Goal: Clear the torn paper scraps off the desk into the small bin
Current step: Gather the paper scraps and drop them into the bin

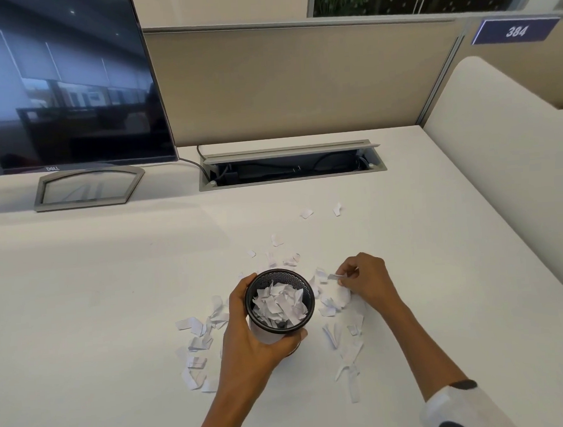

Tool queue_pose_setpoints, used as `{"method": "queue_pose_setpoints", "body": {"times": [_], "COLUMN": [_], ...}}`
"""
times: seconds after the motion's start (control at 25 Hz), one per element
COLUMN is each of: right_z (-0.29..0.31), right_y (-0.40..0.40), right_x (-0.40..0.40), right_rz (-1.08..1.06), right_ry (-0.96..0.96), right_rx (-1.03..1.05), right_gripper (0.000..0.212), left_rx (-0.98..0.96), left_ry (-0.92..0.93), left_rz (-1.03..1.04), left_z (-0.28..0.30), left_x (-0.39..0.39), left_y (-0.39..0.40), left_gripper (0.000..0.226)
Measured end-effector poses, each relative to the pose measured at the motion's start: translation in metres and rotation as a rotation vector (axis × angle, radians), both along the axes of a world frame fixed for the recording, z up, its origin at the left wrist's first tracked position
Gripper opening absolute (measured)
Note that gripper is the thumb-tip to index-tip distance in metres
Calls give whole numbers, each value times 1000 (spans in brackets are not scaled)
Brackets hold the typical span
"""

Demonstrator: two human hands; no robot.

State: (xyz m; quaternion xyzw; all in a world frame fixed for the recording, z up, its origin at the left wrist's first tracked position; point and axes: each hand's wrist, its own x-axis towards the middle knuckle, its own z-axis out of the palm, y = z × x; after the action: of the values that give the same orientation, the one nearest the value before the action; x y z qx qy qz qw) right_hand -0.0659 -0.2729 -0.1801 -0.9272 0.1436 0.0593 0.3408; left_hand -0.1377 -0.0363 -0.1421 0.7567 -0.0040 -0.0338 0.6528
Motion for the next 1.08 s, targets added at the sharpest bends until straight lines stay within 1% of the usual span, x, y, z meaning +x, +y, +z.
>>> {"method": "queue_pose_setpoints", "body": {"times": [0.12, 0.2, 0.28, 0.36, 0.48, 0.56, 0.68, 0.76, 0.84, 0.88, 0.92, 0.96, 1.04, 1.08], "right_z": [3, 13, 33, 60, 102, 120, 128, 128, 129, 131, 133, 134, 128, 122], "right_y": [0, 0, 4, 13, 35, 52, 77, 86, 88, 87, 86, 88, 96, 100], "right_x": [-5, -10, -14, -18, -27, -34, -42, -45, -49, -52, -56, -61, -71, -74], "right_rz": [-29, -51, -88, -100, 10, 136, 273, 326, 334, 355, 408, 488, 674, 745], "right_ry": [10, -16, -76, -146, -229, -238, -163, -116, -169, -205, -207, -177, -121, -120], "right_rx": [-13, 30, 164, 321, 523, 552, 409, 303, 214, 170, 123, 47, -170, -281], "right_gripper": [15, 12, 9, 12, 16, 14, 13, 19, 23, 20, 22, 34, 63, 72], "left_rx": [3, 3, 6, 5, -3, -12, -34, -46, -44, -43, -45, -46, -53, -61], "left_ry": [-10, -16, -22, -24, -25, -25, -27, -27, -28, -27, -22, -16, -4, -2], "left_rz": [-1, -6, -10, -13, -22, -29, -34, -33, -24, -23, -23, -22, -21, -19], "left_z": [1, 2, 2, 1, -1, -1, -3, -3, -2, -2, -2, -1, 1, 1], "left_x": [-1, -1, -2, -2, -4, -4, -3, -2, -2, -1, -1, -1, -1, 0], "left_y": [1, 1, 0, -2, -4, -5, -5, -5, -4, -4, -4, -4, -4, -4], "left_gripper": [92, 91, 92, 92, 92, 92, 90, 90, 90, 90, 90, 88, 88, 89]}}
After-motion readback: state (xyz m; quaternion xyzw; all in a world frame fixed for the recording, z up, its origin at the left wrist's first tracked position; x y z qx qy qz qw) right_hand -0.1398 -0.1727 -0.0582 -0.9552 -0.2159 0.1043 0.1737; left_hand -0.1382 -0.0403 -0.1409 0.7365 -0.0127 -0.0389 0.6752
